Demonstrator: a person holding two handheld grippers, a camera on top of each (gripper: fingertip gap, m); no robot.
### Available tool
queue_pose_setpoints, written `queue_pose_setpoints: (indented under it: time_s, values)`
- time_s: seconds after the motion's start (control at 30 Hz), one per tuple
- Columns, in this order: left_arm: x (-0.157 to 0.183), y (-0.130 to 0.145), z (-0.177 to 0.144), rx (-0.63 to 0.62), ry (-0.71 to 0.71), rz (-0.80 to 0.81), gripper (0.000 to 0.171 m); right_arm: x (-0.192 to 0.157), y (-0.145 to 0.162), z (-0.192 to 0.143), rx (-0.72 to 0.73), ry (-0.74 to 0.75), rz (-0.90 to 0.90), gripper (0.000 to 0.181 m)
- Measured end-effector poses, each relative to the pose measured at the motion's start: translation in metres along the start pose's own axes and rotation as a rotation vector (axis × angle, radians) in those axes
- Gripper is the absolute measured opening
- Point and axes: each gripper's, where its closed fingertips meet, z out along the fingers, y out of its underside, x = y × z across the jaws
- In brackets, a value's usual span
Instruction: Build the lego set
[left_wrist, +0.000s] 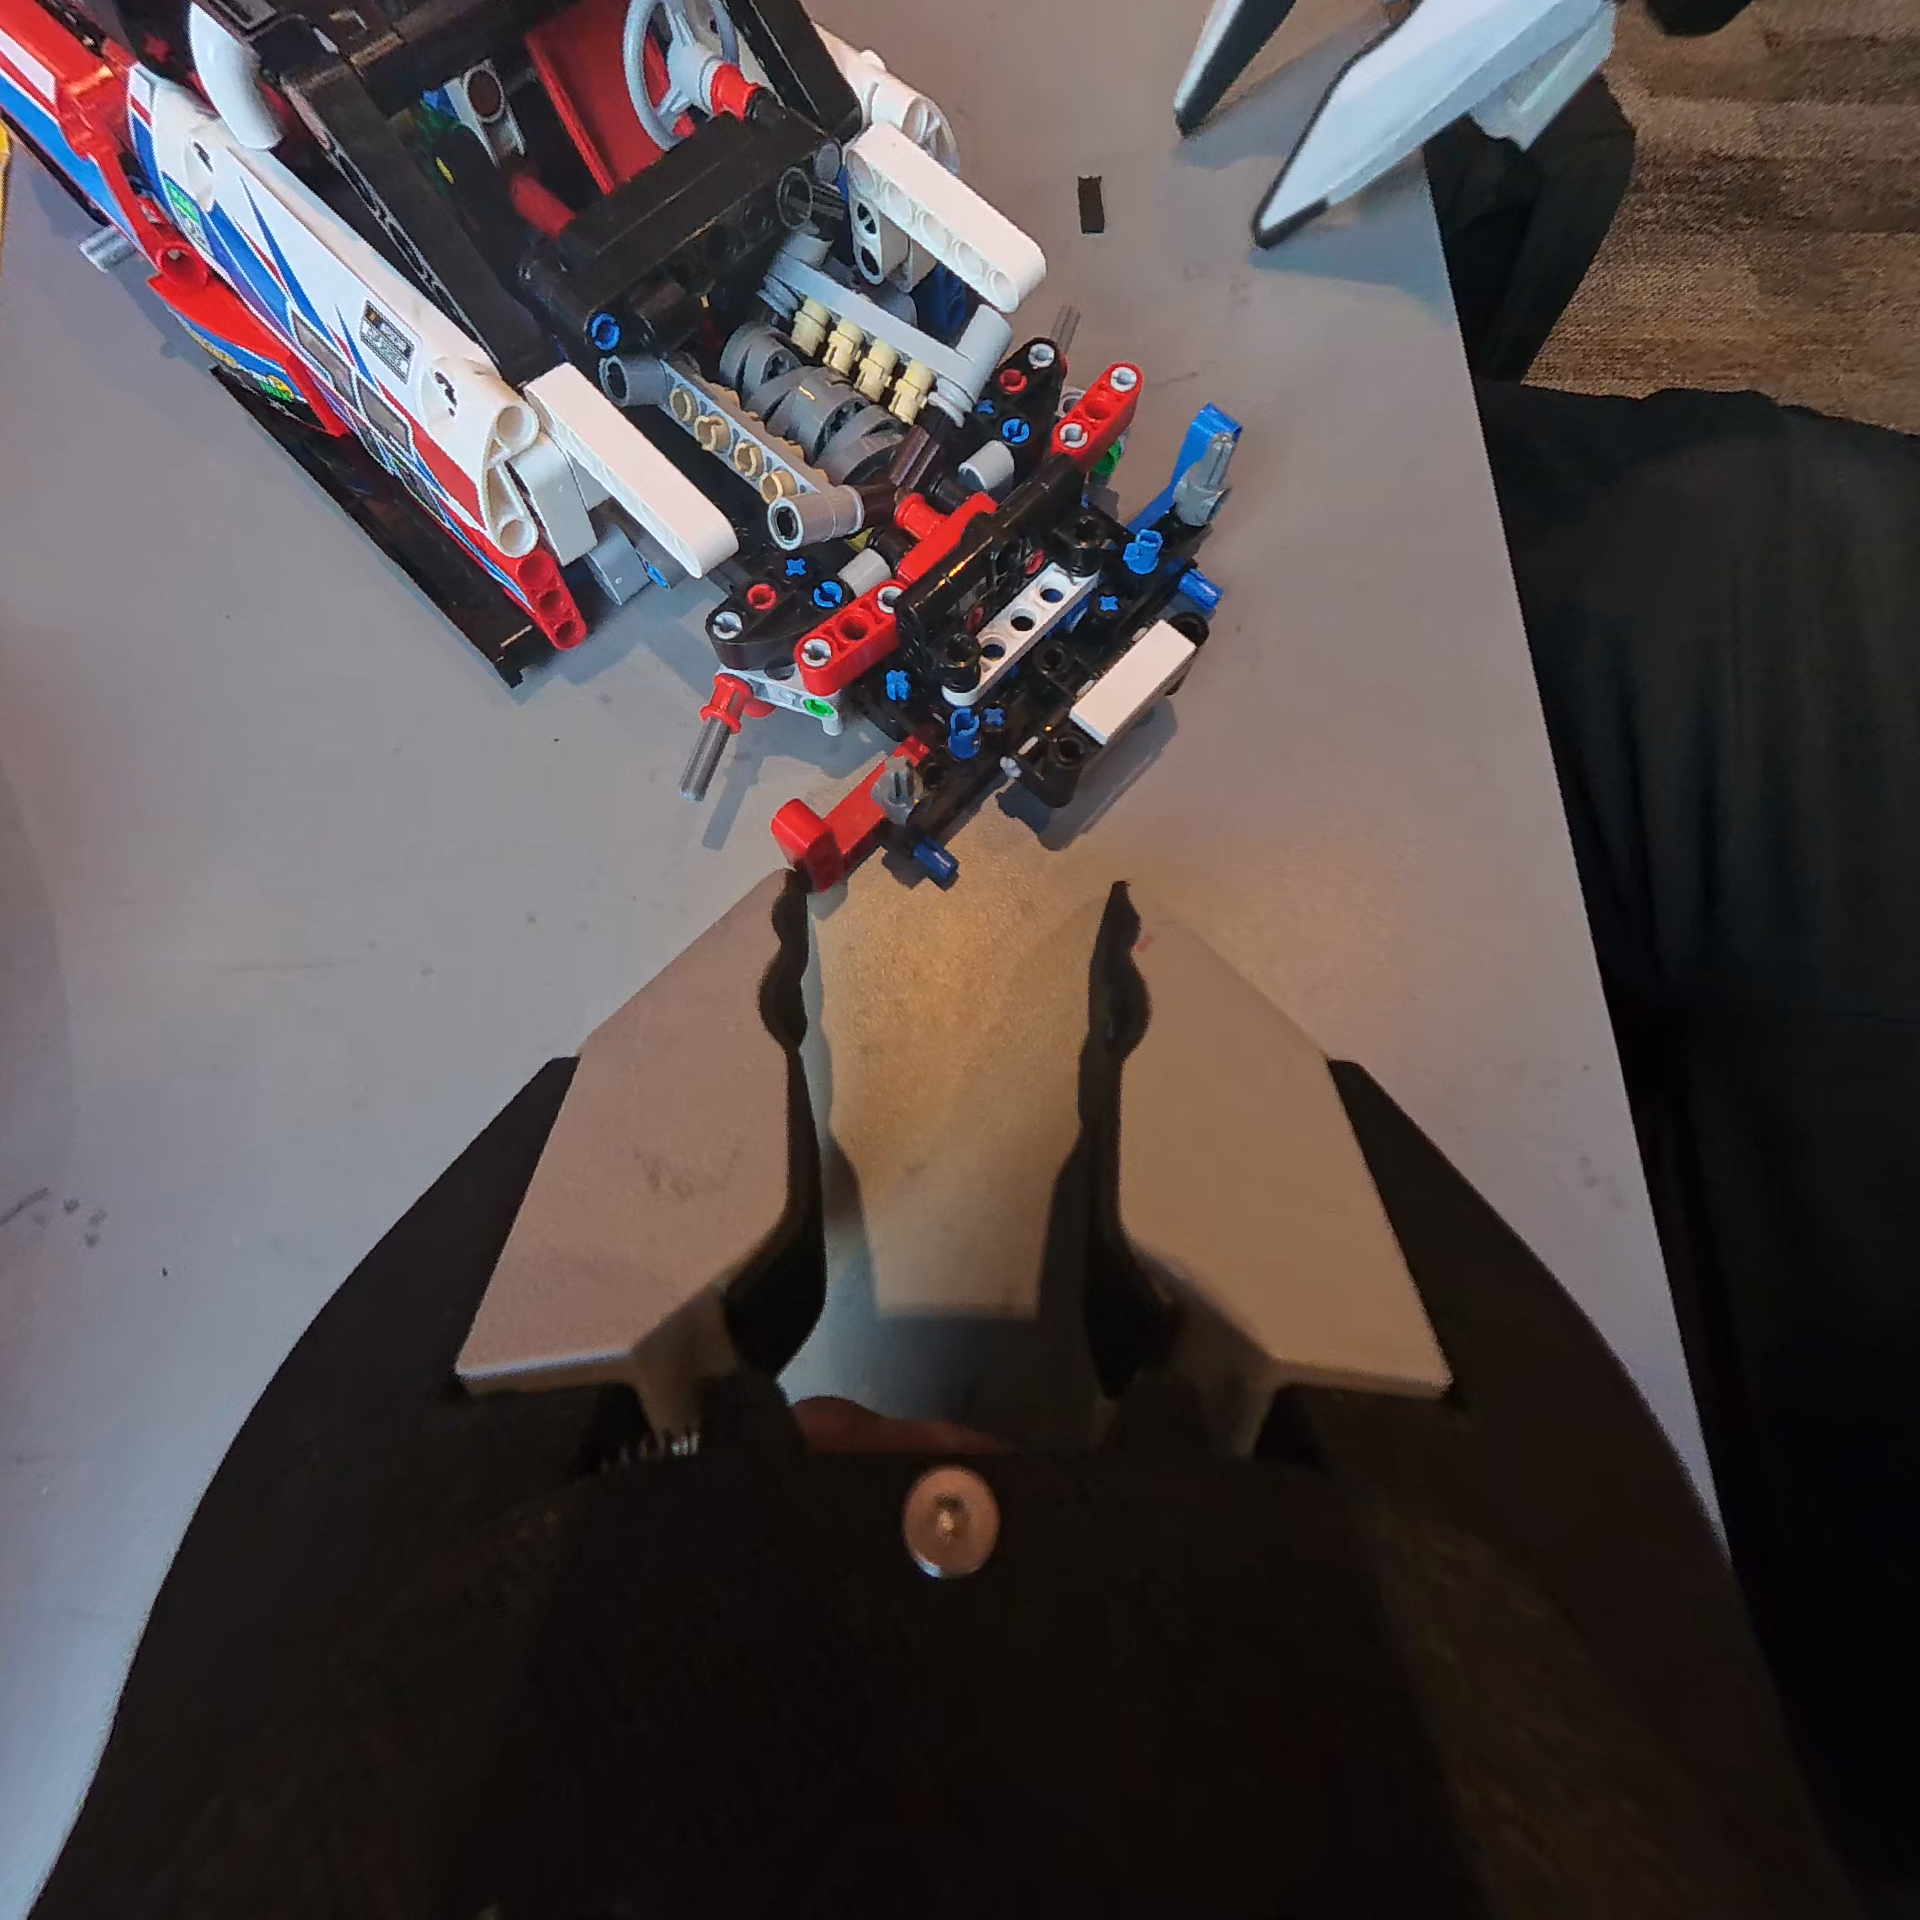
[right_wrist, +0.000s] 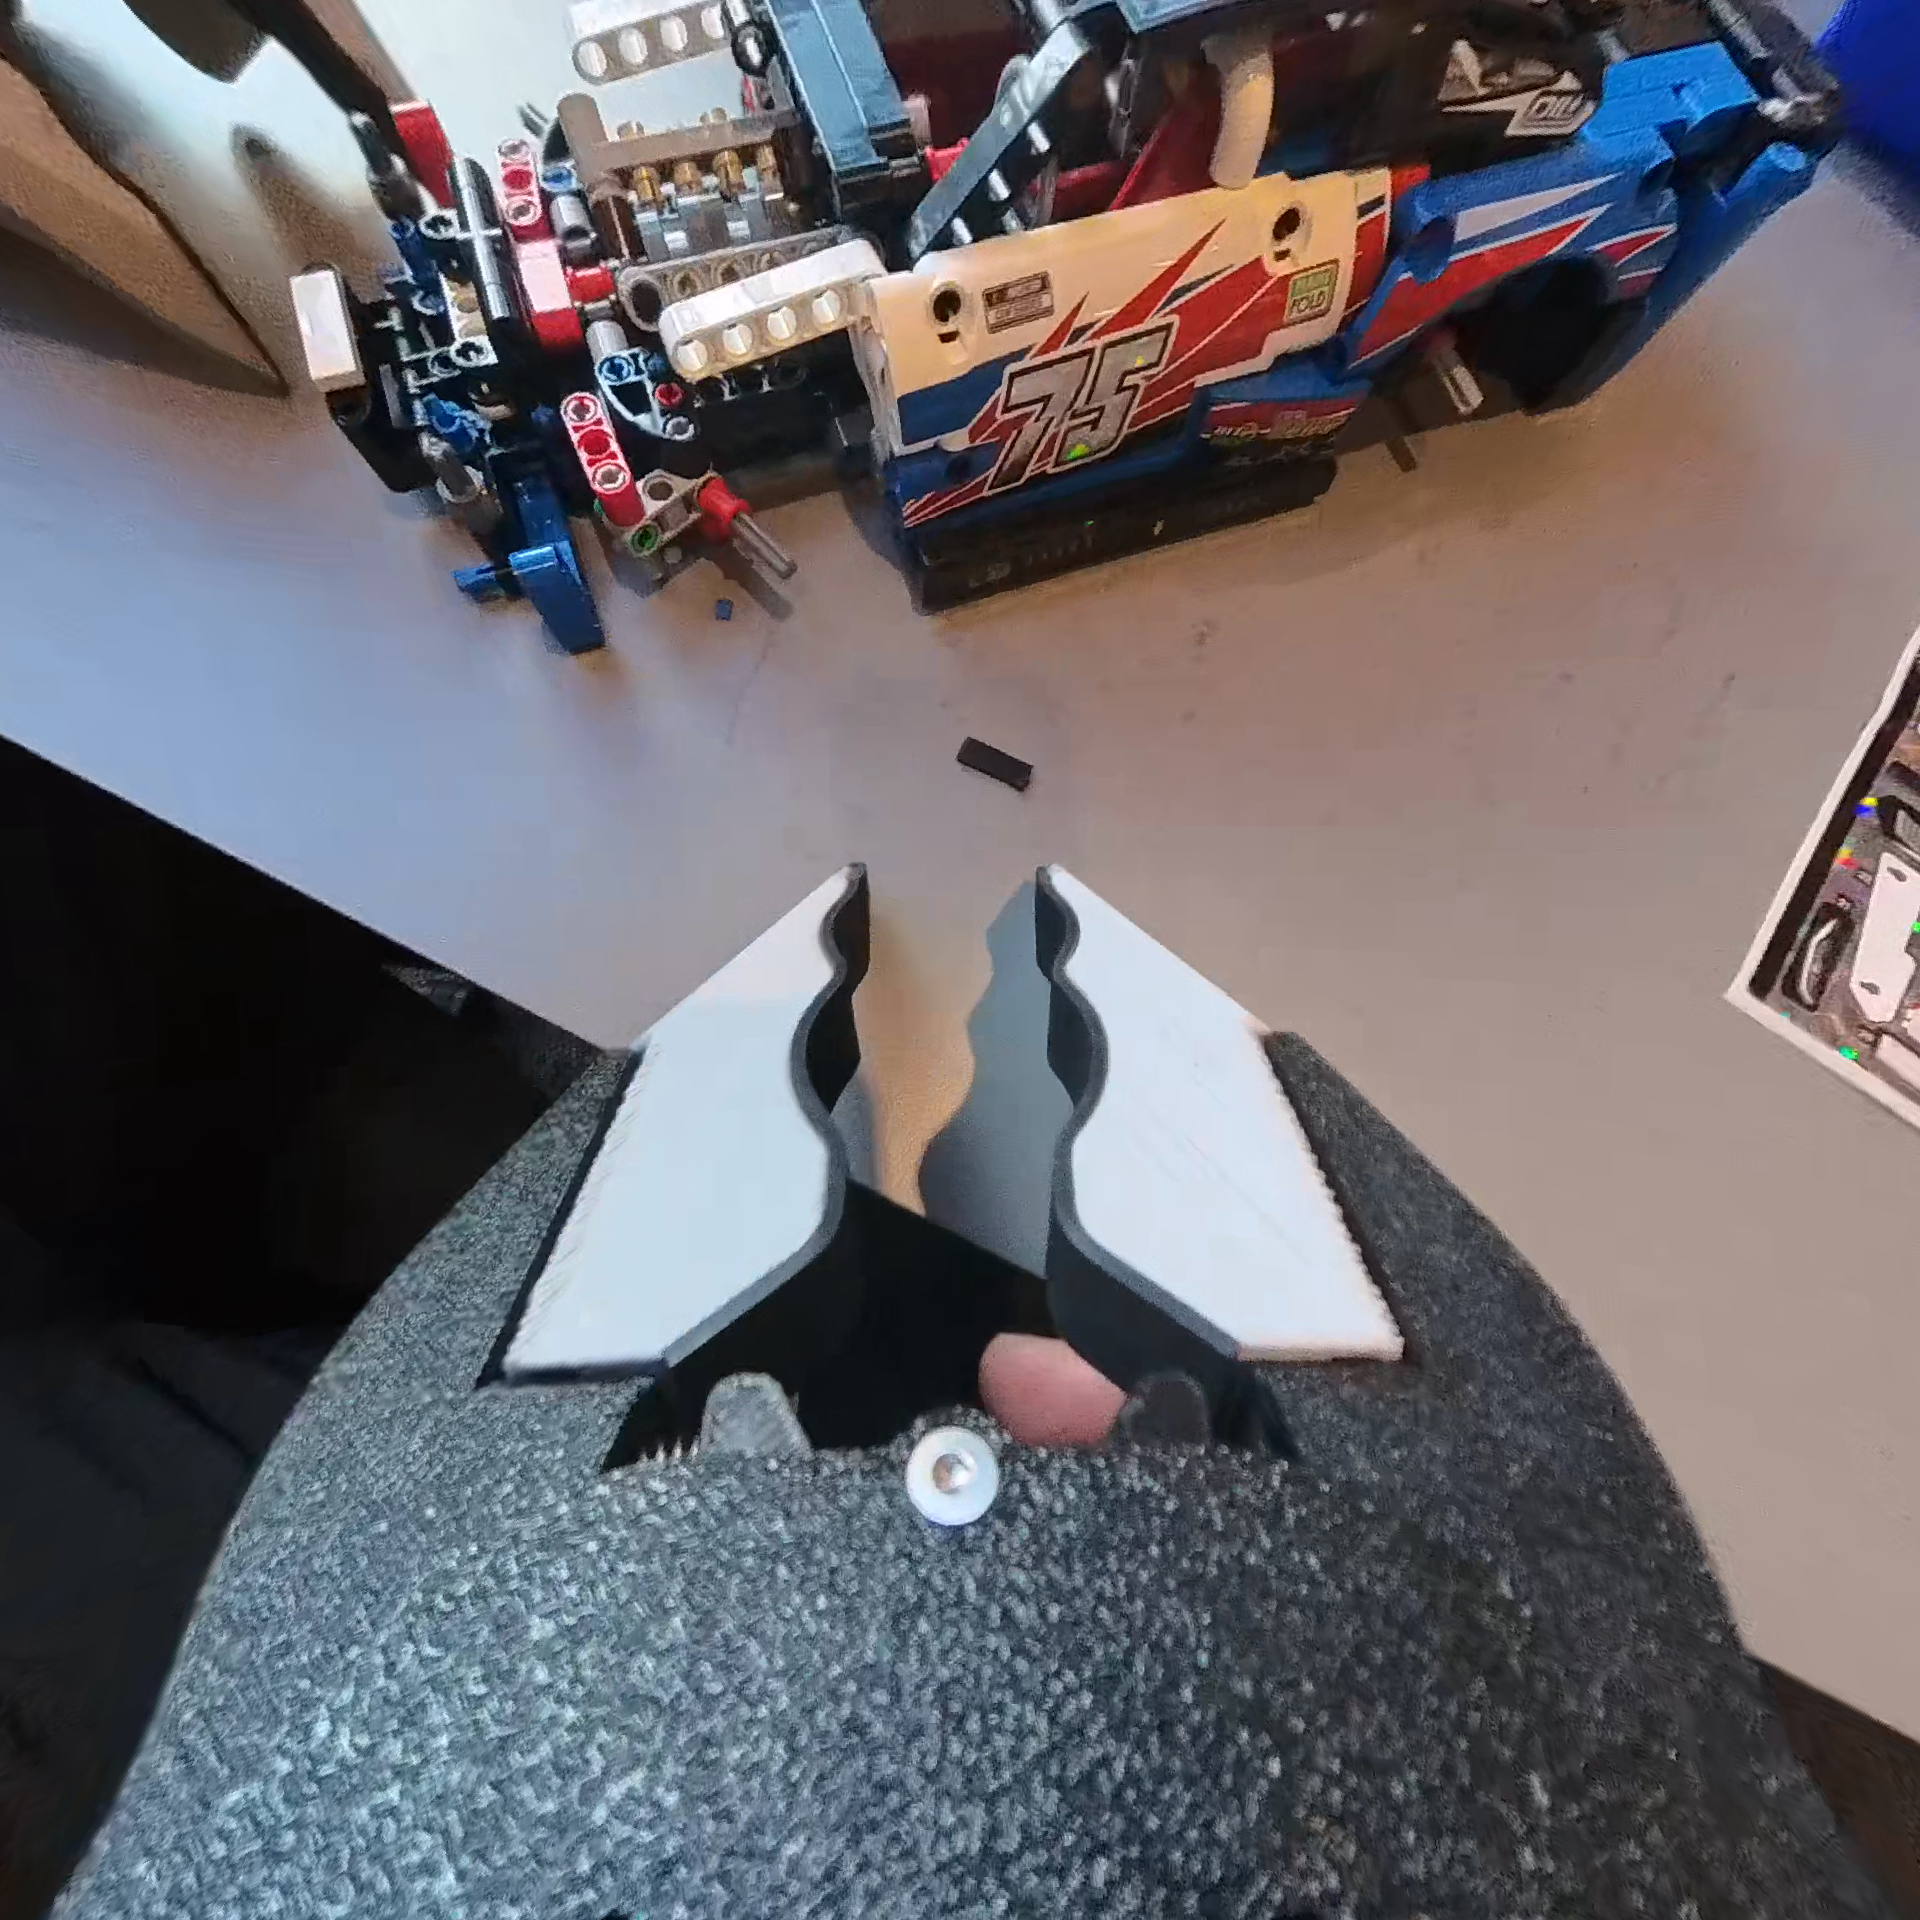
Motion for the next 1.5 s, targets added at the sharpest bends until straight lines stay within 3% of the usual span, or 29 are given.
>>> queue_pose_setpoints:
  time_s: [0.23,0.4,0.6,0.83,1.0,1.13,1.3,1.5]
  values:
    - [-0.003,0.001,-0.005,0.018,0.048,-0.068,0.049,0.033,-0.014,-0.012,0.196,0.062,0.07,0.024]
    - [-0.006,-0.001,-0.008,0.038,0.101,-0.15,0.048,0.037,-0.017,-0.012,0.235,0.084,-0.018,0.024]
    - [-0.006,-0.001,-0.008,0.043,0.111,-0.166,0.048,0.015,-0.03,-0.012,0.364,0.048,-0.208,0.02]
    - [-0.007,-0.002,-0.01,0.053,0.145,-0.204,0.048,-0.028,-0.058,-0.007,0.415,-0.179,-0.299,0.004]
    - [-0.008,-0.002,-0.01,0.059,0.158,-0.231,0.045,-0.055,-0.056,0.005,0.31,-0.337,-0.348,0.009]
    - [-0.007,-0.001,-0.01,0.048,0.125,-0.187,0.046,-0.059,-0.048,0.013,0.262,-0.322,-0.366,0.014]
    - [-0.029,0.002,-0.018,0.072,0.003,-0.156,0.049,-0.049,-0.045,0.018,0.262,-0.302,-0.279,0.015]
    - [-0.069,-0.009,-0.059,0.349,-0.173,-0.396,0.044,-0.037,-0.049,0.019,0.201,-0.503,0.079,0.015]
